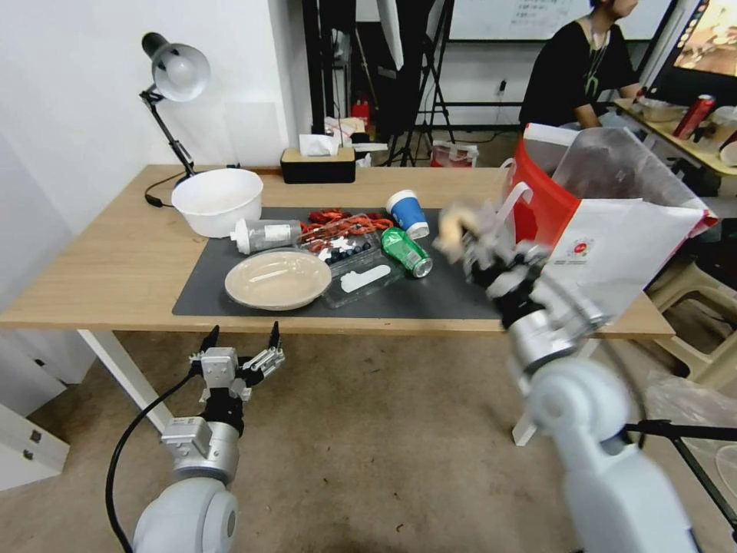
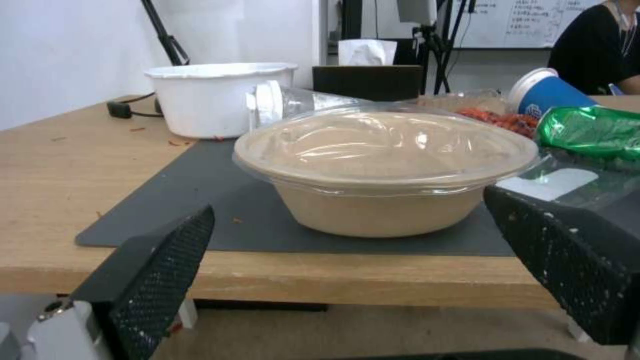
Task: Pick up the trash from the table and place it into the takeout bag.
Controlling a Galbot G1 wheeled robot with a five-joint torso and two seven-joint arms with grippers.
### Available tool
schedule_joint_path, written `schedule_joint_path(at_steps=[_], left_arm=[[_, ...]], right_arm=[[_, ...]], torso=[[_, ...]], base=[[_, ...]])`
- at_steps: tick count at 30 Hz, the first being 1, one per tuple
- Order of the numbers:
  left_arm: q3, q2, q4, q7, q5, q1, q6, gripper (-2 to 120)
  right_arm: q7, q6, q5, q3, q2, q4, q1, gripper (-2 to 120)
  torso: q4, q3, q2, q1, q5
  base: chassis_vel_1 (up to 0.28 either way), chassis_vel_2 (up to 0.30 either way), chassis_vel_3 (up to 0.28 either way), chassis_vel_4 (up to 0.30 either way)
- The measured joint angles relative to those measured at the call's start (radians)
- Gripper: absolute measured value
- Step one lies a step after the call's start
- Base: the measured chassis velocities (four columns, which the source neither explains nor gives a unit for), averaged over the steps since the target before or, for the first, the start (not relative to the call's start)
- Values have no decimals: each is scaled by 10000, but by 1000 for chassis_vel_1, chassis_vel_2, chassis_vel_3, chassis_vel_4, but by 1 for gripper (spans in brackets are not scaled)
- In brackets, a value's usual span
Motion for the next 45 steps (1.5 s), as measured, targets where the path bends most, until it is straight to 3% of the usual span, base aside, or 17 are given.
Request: schedule_joint_path(at_steps=[5, 7, 9, 10, 12, 14, 15, 16, 30, 32, 34, 37, 43, 45], left_arm=[[31, -41, -2, 3, 57, 13, -51, 100], [58, -79, -4, 13, 91, 23, -91, 100], [62, -82, -4, 16, 97, 23, -97, 100], [68, -95, -5, 25, 108, 27, -122, 100], [70, -99, -5, 29, 111, 28, -130, 100], [72, -110, -5, 38, 128, 34, -156, 100], [72, -110, -5, 38, 128, 34, -156, 100], [66, -111, -5, 45, 138, 55, -176, 100], [101, -108, 4, 62, 184, 78, -239, 100], [108, -108, 7, 63, 185, 77, -242, 100], [112, -108, 29, 64, 190, 73, -257, 100], [114, -111, 41, 65, 194, 73, -276, 100], [118, -116, 78, 66, 202, 60, -307, 100], [111, -107, 85, 65, 200, 48, -310, 100]], right_arm=[[1038, -39, 509, 432, -599, -11, 1002, 5], [2371, -411, 682, 648, -1021, -480, 1916, 5], [2591, -494, 682, 664, -1065, -558, 2038, 5], [3454, -890, 683, 701, -1205, -842, 2465, 5], [3803, -1057, 697, 701, -1238, -948, 2631, 5], [5126, -2070, 952, 683, -1225, -1098, 3025, 5], [5126, -2070, 952, 683, -1225, -1098, 3025, 5], [5682, -2687, 1090, 662, -1119, -1065, 3064, 20], [6003, -3371, 1059, 851, -1211, -917, 2928, 75], [6037, -3483, 1031, 882, -1237, -909, 2927, 78], [6056, -3740, 978, 959, -1290, -896, 2928, 90], [6055, -3729, 978, 977, -1307, -894, 2927, 95], [4958, -2268, 2043, 1009, -1278, -481, 2721, 100], [3874, -1563, 2202, 978, -1267, -93, 2183, 100]], torso=[[-1, 0, 0, 0, 0], [0, 1, -1, 0, 2], [0, 1, -2, 0, 1], [-1, 1, -2, 0, 1], [-1, 1, -2, 0, 2], [0, 1, -2, 0, -1], [0, 1, -2, 0, -1], [-1, 1, -2, 0, -1], [-1, 1, -2, 0, -1], [-1, 0, -2, 0, -1], [-1, 1, -1, 0, -2], [-2, 0, -1, 0, -1], [0, -1, 0, 0, -3], [1, -1, 0, 0, -5]], base=[[0, 0, 0, 0], [0, 0, 0, 0], [0, 0, 0, 0], [0, 0, 0, 0], [0, 0, 0, 0], [0, 0, 0, 0], [0, 0, 0, 0], [0, 0, 0, 0], [0, 0, 0, 0], [0, 0, 0, 0], [0, 0, 0, 0], [0, 0, 0, 0], [0, 0, 0, 0], [0, 0, 0, 0]])
